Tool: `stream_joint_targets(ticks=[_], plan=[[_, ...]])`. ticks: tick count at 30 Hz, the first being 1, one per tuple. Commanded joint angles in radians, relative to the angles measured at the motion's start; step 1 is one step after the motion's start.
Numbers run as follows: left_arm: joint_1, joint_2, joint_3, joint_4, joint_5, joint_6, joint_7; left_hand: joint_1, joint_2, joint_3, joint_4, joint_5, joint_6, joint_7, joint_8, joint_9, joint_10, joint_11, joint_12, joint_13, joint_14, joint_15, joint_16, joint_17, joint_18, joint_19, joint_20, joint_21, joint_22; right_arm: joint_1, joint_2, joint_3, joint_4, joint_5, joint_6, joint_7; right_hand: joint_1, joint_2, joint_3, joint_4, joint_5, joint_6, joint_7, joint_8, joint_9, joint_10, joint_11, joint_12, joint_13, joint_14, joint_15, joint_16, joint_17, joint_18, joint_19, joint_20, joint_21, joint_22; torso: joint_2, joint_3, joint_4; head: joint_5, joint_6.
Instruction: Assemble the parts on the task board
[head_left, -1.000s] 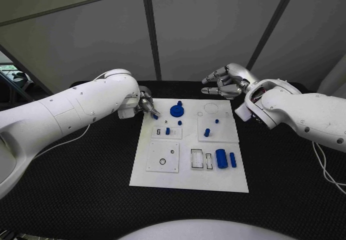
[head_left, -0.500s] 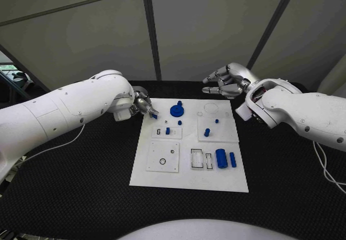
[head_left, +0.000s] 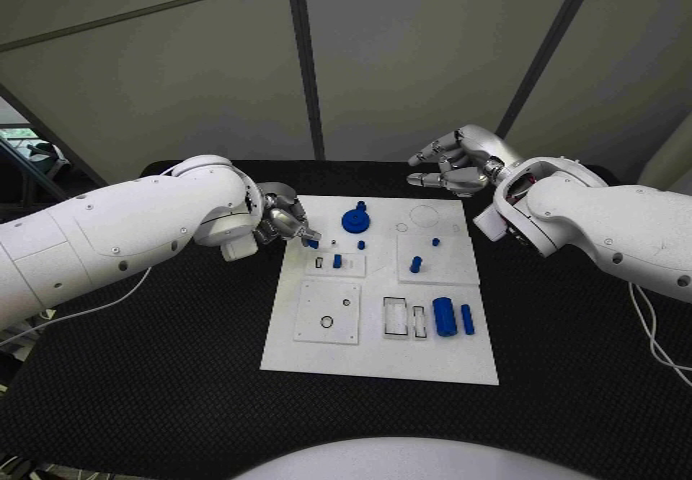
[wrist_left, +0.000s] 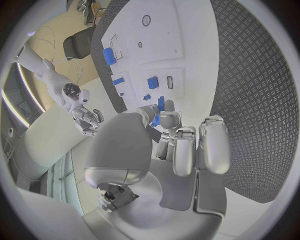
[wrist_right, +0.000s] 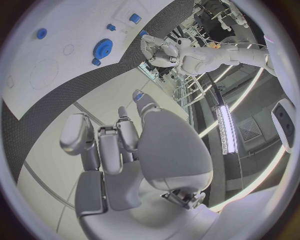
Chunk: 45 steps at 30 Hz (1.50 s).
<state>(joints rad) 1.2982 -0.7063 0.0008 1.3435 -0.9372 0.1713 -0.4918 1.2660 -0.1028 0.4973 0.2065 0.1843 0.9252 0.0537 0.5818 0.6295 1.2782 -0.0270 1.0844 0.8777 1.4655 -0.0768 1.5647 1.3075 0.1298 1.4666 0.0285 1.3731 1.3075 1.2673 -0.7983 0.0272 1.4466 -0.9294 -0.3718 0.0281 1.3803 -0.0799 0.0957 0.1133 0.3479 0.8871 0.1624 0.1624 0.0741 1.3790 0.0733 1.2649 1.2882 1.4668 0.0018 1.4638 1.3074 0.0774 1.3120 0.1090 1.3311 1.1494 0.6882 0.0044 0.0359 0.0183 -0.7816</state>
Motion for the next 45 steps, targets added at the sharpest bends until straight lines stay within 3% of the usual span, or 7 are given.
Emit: stream_joint_targets(ticks=[1,7,16,35,45], plan=[[-0.009,-0.016,0.0,0.04,-0.034,-0.073,0.003,-0.01,-0.009,0.133,-0.124,0.008,0.001,-0.009,0.007,0.002,0.009,-0.002,0.006,0.002,0.104,-0.008,0.002,0.258,-0.08,0.031,-0.004,0.006,0.076,0.001,0.0,0.0,-0.001,0.002,0.004,0.006,-0.003,0.007,0.003,0.004,0.004,-0.001,-0.001,0.006,-0.002,-0.001,-0.003,-0.004,0.0,0.061,-0.006,-0.004,0.077,0.011,0.0,-0.004,-0.006,0.0,0.001,0.0008,-0.0018,0.002,-0.002],[-0.029,-0.026,0.0,0.076,-0.101,-0.1,-0.002,-0.016,-0.014,0.146,-0.13,0.014,0.003,-0.01,0.009,0.003,0.01,-0.003,0.0,-0.005,0.104,-0.009,0.002,0.258,-0.081,0.033,-0.005,0.01,0.08,0.001,0.001,0.0,-0.002,0.0,0.004,0.007,-0.003,0.007,0.003,0.004,0.004,-0.001,-0.001,0.006,-0.002,-0.001,-0.003,-0.004,0.0,0.061,-0.006,-0.004,0.077,0.011,0.0,-0.004,-0.006,0.0,0.001,0.0012,-0.0028,0.003,0.0],[-0.048,-0.019,-0.001,0.083,-0.166,-0.116,-0.014,-0.024,-0.021,0.163,-0.138,0.021,0.005,-0.011,0.012,0.005,0.013,-0.004,-0.002,-0.008,0.104,-0.01,0.002,0.259,-0.081,0.034,-0.006,0.01,0.082,0.001,0.001,0.0,-0.001,-0.006,0.004,0.007,-0.003,0.007,0.003,0.004,0.004,-0.001,-0.001,0.006,-0.002,-0.001,-0.003,-0.004,0.0,0.061,-0.006,-0.004,0.077,0.011,0.0,-0.004,-0.006,0.0,0.002,0.0012,-0.0024,0.001,-0.001],[-0.053,-0.007,-0.001,0.083,-0.211,-0.045,-0.029,-0.046,-0.035,0.189,-0.154,0.055,0.008,-0.013,0.019,0.011,0.021,-0.006,-0.008,-0.015,0.104,-0.012,0.002,0.259,-0.083,0.038,-0.008,0.018,0.091,0.001,0.001,0.0,-0.001,-0.008,0.007,0.006,-0.003,0.007,0.003,0.004,0.004,-0.001,-0.001,0.006,-0.002,-0.001,-0.003,-0.004,0.0,0.061,-0.006,-0.004,0.077,0.011,0.0,-0.004,-0.006,0.0,0.002,0.0008,-0.0021,0.002,-0.007],[-0.054,0.0,-0.003,0.081,-0.22,-0.035,-0.029,-0.047,-0.036,0.19,-0.155,0.058,0.008,-0.013,0.02,0.011,0.021,-0.006,-0.009,-0.016,0.104,-0.012,0.002,0.259,-0.083,0.039,-0.008,0.018,0.091,0.001,0.002,0.0,-0.002,-0.008,0.008,0.006,-0.003,0.007,0.003,0.004,0.004,-0.001,-0.001,0.006,-0.002,-0.001,-0.003,-0.004,0.0,0.061,-0.006,-0.004,0.077,0.011,0.0,-0.004,-0.006,0.0,0.002,0.0009,-0.0016,0.001,-0.007]])
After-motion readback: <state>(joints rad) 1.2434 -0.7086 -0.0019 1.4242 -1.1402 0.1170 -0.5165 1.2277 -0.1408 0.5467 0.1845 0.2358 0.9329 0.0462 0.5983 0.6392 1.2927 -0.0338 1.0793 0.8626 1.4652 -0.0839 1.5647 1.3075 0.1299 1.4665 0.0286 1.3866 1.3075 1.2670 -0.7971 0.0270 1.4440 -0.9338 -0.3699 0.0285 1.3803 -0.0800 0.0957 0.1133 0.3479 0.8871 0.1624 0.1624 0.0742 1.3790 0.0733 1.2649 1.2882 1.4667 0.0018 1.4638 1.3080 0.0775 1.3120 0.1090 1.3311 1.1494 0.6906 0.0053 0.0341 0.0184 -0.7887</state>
